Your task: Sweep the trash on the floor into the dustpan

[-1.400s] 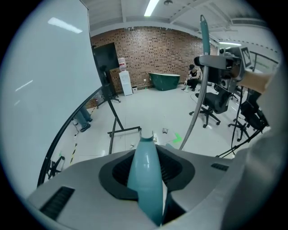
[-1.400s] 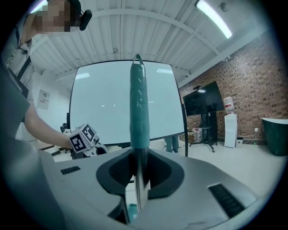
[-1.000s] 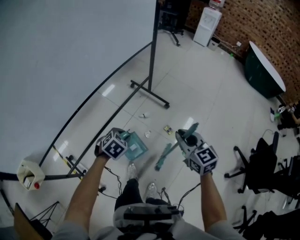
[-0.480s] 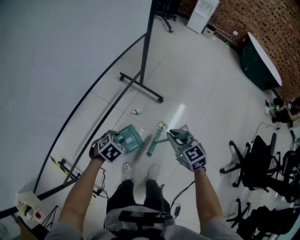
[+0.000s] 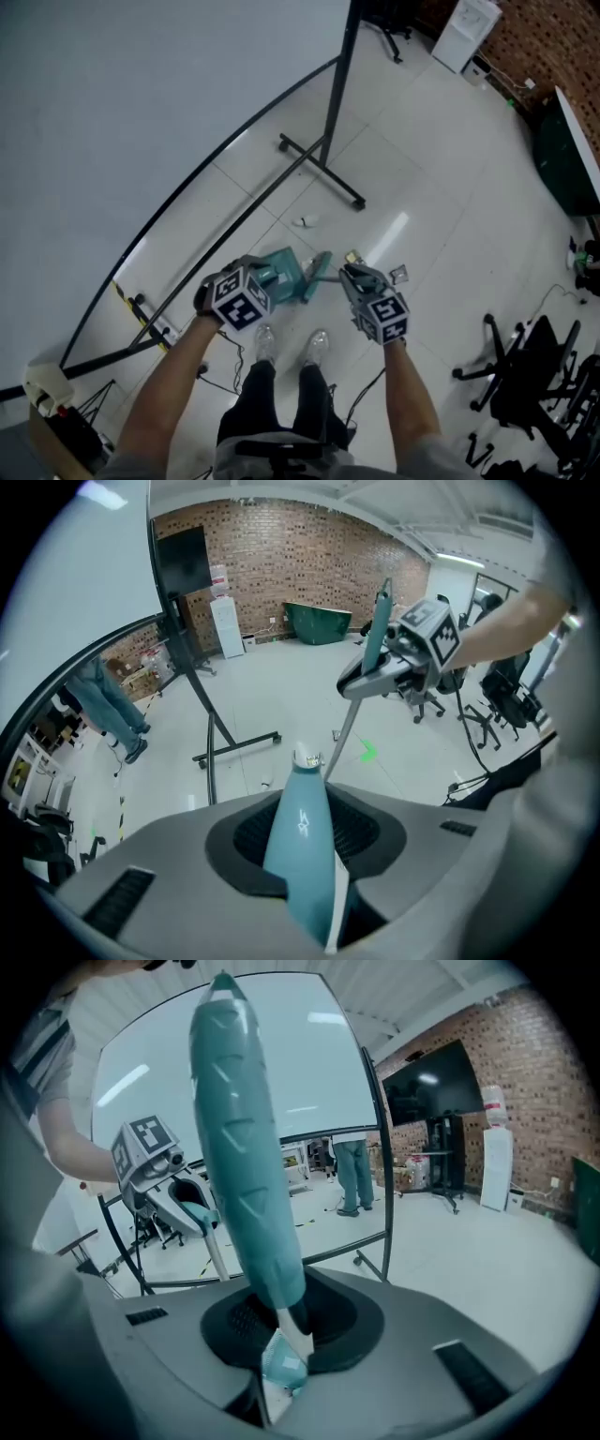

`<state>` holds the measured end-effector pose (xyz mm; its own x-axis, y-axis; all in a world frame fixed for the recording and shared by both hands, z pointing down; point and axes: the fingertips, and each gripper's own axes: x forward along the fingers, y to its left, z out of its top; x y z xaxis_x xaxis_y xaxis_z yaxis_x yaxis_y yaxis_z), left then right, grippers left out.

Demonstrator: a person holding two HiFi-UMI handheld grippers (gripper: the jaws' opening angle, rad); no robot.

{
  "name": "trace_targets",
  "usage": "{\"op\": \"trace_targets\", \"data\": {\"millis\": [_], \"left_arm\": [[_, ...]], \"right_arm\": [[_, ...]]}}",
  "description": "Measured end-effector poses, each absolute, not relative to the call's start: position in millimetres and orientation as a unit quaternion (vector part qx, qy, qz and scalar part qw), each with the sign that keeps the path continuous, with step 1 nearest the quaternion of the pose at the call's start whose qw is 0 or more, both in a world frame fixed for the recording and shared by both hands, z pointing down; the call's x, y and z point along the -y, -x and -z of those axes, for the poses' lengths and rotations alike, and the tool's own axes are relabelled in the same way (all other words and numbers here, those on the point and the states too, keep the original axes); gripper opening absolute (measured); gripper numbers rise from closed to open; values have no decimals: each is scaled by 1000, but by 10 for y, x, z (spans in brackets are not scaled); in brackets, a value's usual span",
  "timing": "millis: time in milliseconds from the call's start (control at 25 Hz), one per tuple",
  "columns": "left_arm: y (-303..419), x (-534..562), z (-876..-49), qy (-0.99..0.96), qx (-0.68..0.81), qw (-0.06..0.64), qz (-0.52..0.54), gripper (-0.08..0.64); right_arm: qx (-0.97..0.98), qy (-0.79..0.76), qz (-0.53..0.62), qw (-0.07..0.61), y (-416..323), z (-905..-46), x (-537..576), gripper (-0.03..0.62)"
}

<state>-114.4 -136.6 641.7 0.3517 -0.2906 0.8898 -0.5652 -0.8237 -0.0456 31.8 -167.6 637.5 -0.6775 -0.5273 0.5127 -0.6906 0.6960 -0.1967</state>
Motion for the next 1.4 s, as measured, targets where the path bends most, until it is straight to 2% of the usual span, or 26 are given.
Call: {"op": "trace_targets", "data": {"millis": [320, 520, 840, 1400], "left_arm": [[1162, 1464, -6425, -813, 270, 132, -499, 112], [1177, 1494, -6439, -813, 272, 127, -499, 112], [1160, 1607, -6441, -809, 286, 126, -497, 112], [1306, 2286, -6321, -775, 370, 183, -478, 112]], "right_arm": [[887, -334, -288, 138, -283, -6610, 1701, 46], [905, -301, -274, 125, -105, -6442, 1735, 48], [921, -297, -239, 78, -328, -5866, 2106, 44], [914, -366, -151, 84, -552, -5389, 3524, 43]]}}
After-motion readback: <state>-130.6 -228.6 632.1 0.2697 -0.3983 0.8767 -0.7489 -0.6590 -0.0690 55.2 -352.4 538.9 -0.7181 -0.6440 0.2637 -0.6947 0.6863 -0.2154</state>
